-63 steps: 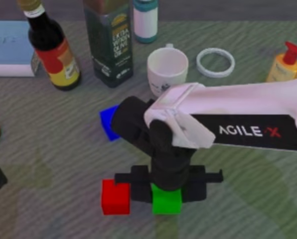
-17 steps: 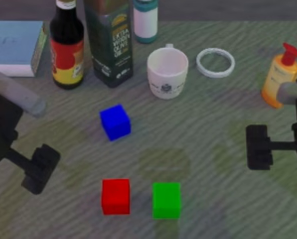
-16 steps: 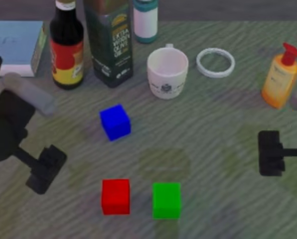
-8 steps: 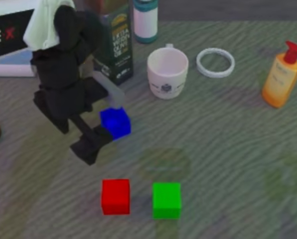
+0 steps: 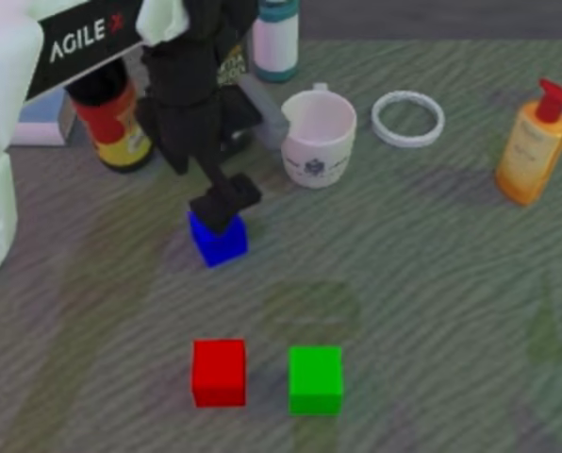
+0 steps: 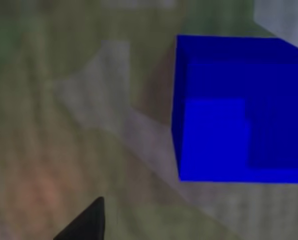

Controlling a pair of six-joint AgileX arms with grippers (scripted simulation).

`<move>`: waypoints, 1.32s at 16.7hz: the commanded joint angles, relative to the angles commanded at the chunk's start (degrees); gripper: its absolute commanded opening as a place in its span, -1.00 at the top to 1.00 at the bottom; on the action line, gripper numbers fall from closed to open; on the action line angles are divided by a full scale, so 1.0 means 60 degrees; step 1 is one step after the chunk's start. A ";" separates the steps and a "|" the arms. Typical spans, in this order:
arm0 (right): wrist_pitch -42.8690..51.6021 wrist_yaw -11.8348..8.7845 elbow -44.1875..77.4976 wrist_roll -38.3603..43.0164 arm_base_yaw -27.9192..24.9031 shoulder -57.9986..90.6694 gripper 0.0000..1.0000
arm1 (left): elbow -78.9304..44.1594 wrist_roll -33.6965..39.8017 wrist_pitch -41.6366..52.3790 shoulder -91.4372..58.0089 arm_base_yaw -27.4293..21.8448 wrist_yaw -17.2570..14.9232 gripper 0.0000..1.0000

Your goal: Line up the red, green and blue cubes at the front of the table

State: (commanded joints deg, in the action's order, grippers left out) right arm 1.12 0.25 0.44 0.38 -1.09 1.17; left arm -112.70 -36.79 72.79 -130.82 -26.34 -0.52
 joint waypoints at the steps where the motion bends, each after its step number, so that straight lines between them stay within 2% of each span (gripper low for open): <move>1: -0.0133 -0.0030 -0.0054 -0.0046 0.0062 -0.0139 -1.00 | -0.0165 -0.0036 -0.0035 -0.0095 -0.0011 0.0034 -1.00; 8: -0.0187 -0.0042 -0.0074 -0.0064 0.0087 -0.0194 -1.00 | -0.0061 -0.0062 -0.0206 -0.0138 0.0018 0.0046 -1.00; 14: -0.0187 -0.0042 -0.0074 -0.0064 0.0087 -0.0194 -1.00 | 0.1404 -0.0068 -0.2330 -0.0696 0.0002 0.0042 -1.00; 19: -0.0187 -0.0042 -0.0074 -0.0064 0.0087 -0.0194 -1.00 | 0.1664 -0.0071 -0.2635 -0.0820 -0.0002 0.0041 -1.00; 22: -0.0187 -0.0042 -0.0074 -0.0064 0.0087 -0.0194 -1.00 | 0.1664 -0.0071 -0.2635 -0.0820 -0.0002 0.0041 -0.55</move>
State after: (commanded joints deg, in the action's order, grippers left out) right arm 0.00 0.00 0.00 0.00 -0.57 0.00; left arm -102.71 -37.22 56.97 -135.74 -26.35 -0.28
